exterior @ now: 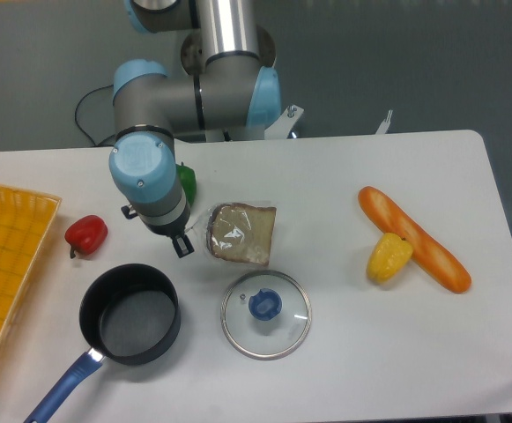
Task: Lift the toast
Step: 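Lift the gripped toast bag up off the table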
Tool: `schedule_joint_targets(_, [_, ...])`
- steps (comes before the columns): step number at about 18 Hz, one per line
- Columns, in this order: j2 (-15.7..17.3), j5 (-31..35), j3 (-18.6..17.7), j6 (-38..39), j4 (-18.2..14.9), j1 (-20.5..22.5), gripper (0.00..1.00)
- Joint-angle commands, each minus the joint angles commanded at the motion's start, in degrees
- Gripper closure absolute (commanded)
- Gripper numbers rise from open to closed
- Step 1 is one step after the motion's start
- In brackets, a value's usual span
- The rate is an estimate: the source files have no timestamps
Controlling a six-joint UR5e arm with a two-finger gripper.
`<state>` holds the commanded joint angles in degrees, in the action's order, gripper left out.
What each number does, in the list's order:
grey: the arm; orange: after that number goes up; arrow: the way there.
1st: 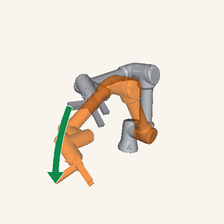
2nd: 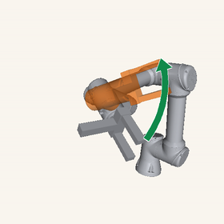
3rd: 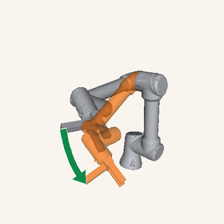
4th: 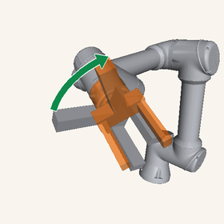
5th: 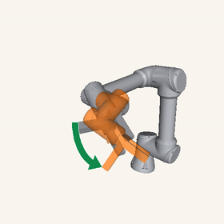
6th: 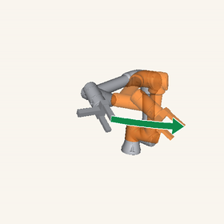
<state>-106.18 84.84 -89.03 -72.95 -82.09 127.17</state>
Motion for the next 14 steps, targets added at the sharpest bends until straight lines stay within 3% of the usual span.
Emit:
schedule_joint_targets(4, [0.4, -3.0, 1.1, -3.0, -0.3, 1.5, 1.0])
schedule_joint_targets(14, [6.0, -7.3, 1.2, -8.7, -10.0, 9.5, 1.0])
